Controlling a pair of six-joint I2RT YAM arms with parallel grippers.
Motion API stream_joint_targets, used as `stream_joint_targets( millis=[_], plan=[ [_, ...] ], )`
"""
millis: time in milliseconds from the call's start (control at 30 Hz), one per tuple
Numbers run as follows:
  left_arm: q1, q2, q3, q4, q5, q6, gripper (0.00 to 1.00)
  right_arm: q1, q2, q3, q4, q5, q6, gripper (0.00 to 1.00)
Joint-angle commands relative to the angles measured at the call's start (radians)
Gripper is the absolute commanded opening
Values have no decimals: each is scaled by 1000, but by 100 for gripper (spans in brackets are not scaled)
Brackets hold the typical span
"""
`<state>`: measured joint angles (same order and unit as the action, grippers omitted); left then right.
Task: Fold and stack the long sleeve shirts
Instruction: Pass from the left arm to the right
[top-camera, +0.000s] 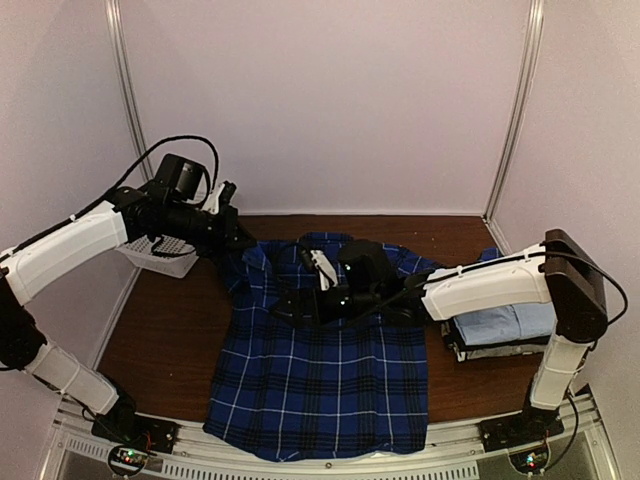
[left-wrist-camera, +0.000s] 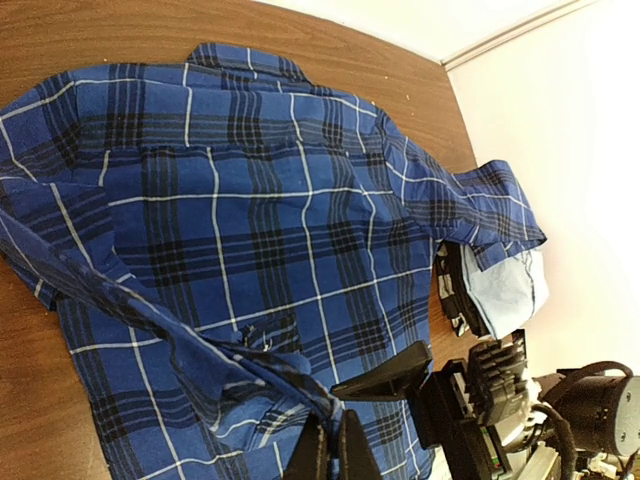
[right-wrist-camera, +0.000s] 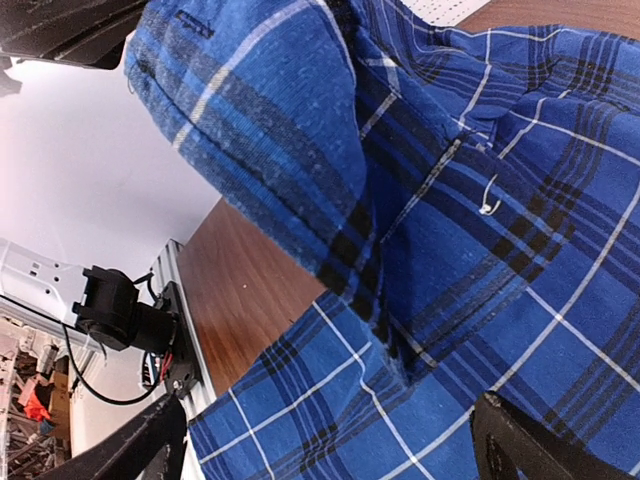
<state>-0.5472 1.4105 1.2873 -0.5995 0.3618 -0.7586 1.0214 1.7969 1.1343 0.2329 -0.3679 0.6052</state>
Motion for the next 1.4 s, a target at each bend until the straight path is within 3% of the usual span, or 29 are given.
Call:
stream_joint_targets(
  millis=[0, 300, 500, 633, 800, 867, 900, 1000, 1133, 1367],
  plan=[
    [-5, 2, 42, 48, 16, 8, 0, -10, 76, 17, 151, -77, 110, 100],
    [-5, 12, 48, 55, 24, 13, 0, -52, 159, 96, 240, -82, 174, 99],
    [-5, 38, 43, 64, 47, 23, 0, -61, 176, 173, 204, -36, 135, 90],
    [-5, 60, 56, 66, 49, 34, 0, -61, 182, 201, 173, -18, 115, 67],
    [-5, 112, 87, 77, 59, 49, 0, -66, 177, 223, 88, 20, 74, 15],
    [-5, 137, 103, 78, 62, 61, 0, -77, 167, 224, 39, 52, 53, 0],
    [-5, 150, 108, 78, 60, 64, 2, -87, 161, 220, 18, 66, 46, 0],
    [-5, 169, 118, 85, 41, 67, 22, -124, 135, 198, -50, 130, 17, 0],
    [-5, 164, 99, 97, -6, 58, 40, -205, 103, 145, -134, 226, -13, 0],
    [-10, 168, -77, 244, 12, -9, 41, -316, 140, 117, -212, 266, -51, 0]
  ],
)
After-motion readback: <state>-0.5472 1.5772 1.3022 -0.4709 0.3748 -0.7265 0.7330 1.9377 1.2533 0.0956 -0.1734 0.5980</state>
